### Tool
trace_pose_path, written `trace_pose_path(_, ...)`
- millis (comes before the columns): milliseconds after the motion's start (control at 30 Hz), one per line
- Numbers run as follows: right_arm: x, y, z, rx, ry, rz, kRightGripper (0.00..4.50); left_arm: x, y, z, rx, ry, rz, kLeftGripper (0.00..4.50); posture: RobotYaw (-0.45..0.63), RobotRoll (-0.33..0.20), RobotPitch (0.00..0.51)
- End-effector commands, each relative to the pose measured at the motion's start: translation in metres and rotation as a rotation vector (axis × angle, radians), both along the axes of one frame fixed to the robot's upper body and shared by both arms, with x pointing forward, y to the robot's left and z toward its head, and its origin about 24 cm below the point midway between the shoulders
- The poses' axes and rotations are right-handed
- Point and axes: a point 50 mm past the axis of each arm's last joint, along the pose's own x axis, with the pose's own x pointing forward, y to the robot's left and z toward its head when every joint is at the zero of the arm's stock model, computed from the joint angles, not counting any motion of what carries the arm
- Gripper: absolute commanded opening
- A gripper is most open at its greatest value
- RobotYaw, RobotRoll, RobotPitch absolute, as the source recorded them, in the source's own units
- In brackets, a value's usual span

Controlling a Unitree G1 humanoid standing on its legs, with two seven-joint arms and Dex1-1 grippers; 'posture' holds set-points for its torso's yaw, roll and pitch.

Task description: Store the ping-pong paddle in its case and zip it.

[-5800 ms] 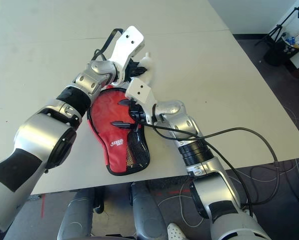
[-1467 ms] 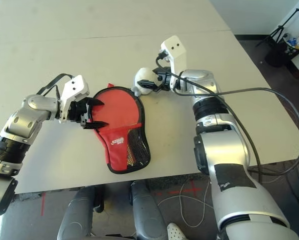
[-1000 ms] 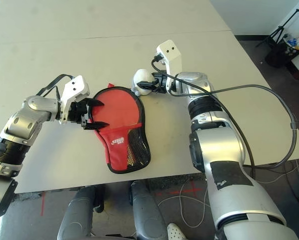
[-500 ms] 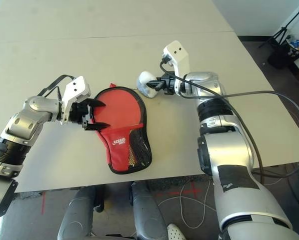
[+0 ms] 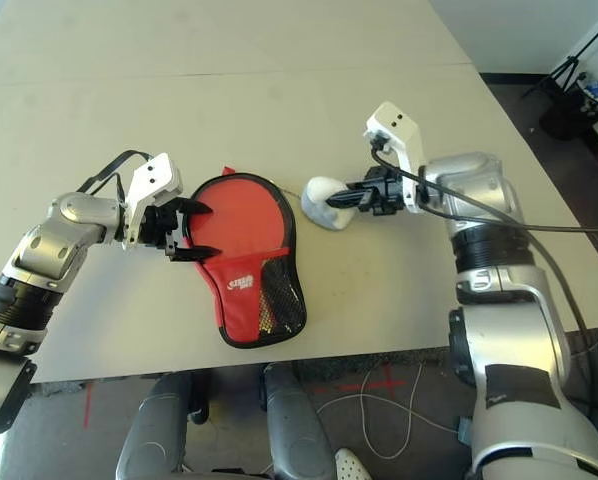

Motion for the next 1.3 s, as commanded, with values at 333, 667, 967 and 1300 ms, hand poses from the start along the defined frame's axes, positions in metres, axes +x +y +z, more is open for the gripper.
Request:
trace_pose_path(333,-0.042,-0.001,-0.008,-0.028,0.156,0.224,0.23,-0.001,-0.004,-0.022,0.053,0.083,-0.013,4.5,-0.08,0.0,0.29)
trace_pose_path(667,-0.069,0.009,-0.019,-0.004,0.275,0.346,0.23,0.0,-0.005,-0.022,0.05,0.081,-0.018,4.5,-0.09,0.0,0.288)
trace_pose_path(967,-0.089,0.02,-0.032,0.012,0.374,0.434,0.23,0.002,-0.006,-0.021,0.051,0.08,-0.017,4.5,-0.09,0.0,0.29)
trace_pose_path(1300,-0.113,0.031,-0.048,0.022,0.472,0.521,0.23,0.004,-0.007,-0.022,0.05,0.077,-0.015,4.5,-0.09,0.0,0.287)
